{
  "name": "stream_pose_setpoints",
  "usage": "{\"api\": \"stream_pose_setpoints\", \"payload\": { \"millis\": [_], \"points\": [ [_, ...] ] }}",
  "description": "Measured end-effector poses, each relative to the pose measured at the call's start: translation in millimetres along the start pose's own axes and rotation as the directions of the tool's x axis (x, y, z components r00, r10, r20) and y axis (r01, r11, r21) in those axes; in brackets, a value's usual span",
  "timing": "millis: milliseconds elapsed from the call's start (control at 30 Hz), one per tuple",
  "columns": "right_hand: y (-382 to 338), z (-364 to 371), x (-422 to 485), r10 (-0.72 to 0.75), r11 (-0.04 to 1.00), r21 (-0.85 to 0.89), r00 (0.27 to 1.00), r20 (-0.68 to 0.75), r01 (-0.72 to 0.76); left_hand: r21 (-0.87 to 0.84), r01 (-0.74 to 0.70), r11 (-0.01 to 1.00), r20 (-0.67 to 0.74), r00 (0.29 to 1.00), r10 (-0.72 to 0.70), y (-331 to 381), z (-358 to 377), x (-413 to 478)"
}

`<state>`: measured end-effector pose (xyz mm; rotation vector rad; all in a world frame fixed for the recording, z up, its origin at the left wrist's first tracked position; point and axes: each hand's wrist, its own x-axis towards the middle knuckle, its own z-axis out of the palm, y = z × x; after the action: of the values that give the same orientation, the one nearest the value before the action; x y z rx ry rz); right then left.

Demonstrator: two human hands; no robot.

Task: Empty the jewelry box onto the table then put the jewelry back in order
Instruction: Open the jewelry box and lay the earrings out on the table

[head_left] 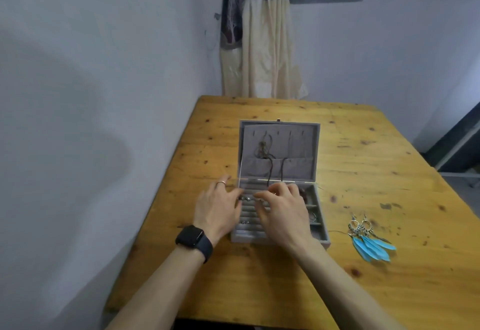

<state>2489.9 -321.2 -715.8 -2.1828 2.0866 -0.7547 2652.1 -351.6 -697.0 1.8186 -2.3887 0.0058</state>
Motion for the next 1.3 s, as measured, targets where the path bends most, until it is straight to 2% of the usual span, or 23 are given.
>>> {"api": "stream_pose_setpoints", "payload": {
  "millis": [133, 267, 567, 733, 867, 1033, 1167, 1300],
  "points": [
    [-4.1, 14.0, 16.1, -0.025, 0.996, -0.083, 0.999, 0.019, 0.026, 0.046, -0.046, 0.998, 0.02, 0.999, 0.045, -0.4, 1.5, 4.0],
    [-1.5, 20.2, 14.8, -0.059, 0.992, -0.11, 0.997, 0.046, 0.063, -0.017, -0.047, 0.999, 0.012, 0.999, 0.047, -2.3, 3.6, 3.6],
    [-7.0, 12.8, 21.5, 0.026, 1.0, 0.002, 0.993, 0.112, -0.027, -0.27, 0.055, 0.961, -0.048, 0.996, -0.07, 0.4, 7.7, 4.9],
    [-4.1, 4.5, 25.5, 0.056, 0.99, 0.12, 0.981, 0.188, -0.079, -0.464, 0.179, 0.868, 0.073, 0.984, -0.164, -1.6, 5.4, 8.8],
    [6.0, -18.1, 6.0, 0.131, 0.948, 0.279, 0.987, 0.096, -0.153, -0.512, 0.164, 0.843, 0.034, 0.985, -0.17, 4.2, -12.2, -2.1],
    [28.7, -57.2, -44.9, 0.199, 0.859, 0.494, 0.977, -0.074, -0.137, -0.583, -0.004, 0.813, -0.119, 0.99, -0.081, 25.2, -23.8, -46.3],
    [50.6, -66.8, -106.0, 0.247, 0.912, 0.383, 0.942, -0.226, -0.147, -0.68, -0.078, 0.729, -0.122, 0.992, -0.008, 47.4, -3.3, -88.0],
    [70.2, -51.7, -145.0, 0.265, 0.929, 0.303, 0.953, -0.146, -0.212, -0.679, -0.046, 0.732, -0.069, 0.998, -0.002, 70.5, 28.2, -103.7]
  ]
}}
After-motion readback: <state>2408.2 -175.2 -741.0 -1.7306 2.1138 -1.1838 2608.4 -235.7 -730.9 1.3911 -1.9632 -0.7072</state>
